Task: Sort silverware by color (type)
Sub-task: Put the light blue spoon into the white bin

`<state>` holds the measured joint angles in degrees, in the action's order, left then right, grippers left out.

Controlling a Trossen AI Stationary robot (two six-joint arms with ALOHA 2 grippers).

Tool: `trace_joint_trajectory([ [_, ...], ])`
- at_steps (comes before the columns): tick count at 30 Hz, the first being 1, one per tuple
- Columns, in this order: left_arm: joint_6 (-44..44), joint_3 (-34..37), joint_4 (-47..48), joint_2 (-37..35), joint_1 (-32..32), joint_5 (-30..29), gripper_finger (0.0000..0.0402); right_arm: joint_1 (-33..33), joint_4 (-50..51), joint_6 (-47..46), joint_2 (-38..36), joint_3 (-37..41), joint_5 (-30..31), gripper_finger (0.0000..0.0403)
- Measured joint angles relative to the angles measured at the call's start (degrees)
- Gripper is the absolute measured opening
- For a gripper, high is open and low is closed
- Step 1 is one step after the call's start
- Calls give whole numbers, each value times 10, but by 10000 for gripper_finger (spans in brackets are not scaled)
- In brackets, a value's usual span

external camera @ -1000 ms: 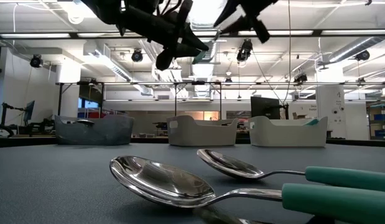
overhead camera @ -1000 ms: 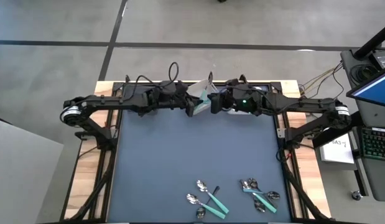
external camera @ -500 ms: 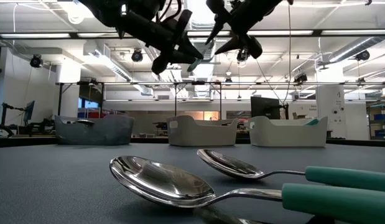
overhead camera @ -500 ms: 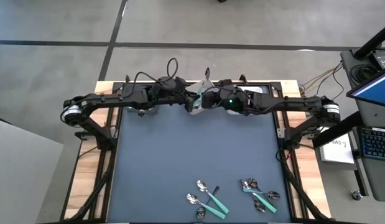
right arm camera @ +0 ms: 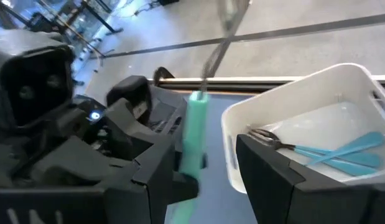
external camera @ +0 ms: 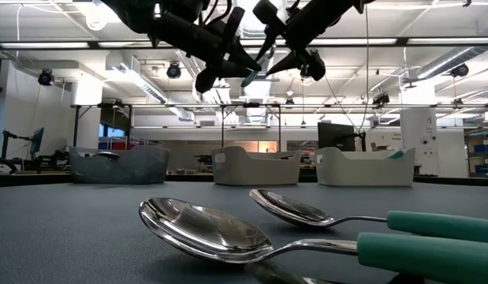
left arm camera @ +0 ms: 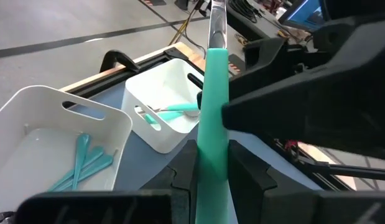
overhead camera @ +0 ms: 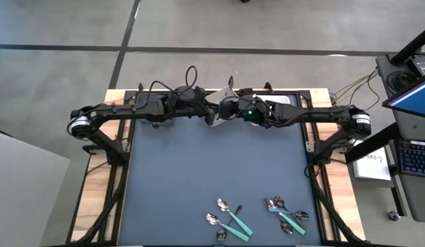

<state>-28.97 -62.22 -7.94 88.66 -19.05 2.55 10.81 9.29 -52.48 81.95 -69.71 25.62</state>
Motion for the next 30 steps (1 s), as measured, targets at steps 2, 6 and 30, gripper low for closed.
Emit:
trace_joint_trajectory([
  [2,0,0,0,0,2,0,44,0,-4,0,6,0,0,164],
  [6,0,0,0,0,3,-5,44,0,-2,0,13,0,0,152],
  [30,8,0,9,0,7,73,156,16,48,56,-1,-1,-1,28],
])
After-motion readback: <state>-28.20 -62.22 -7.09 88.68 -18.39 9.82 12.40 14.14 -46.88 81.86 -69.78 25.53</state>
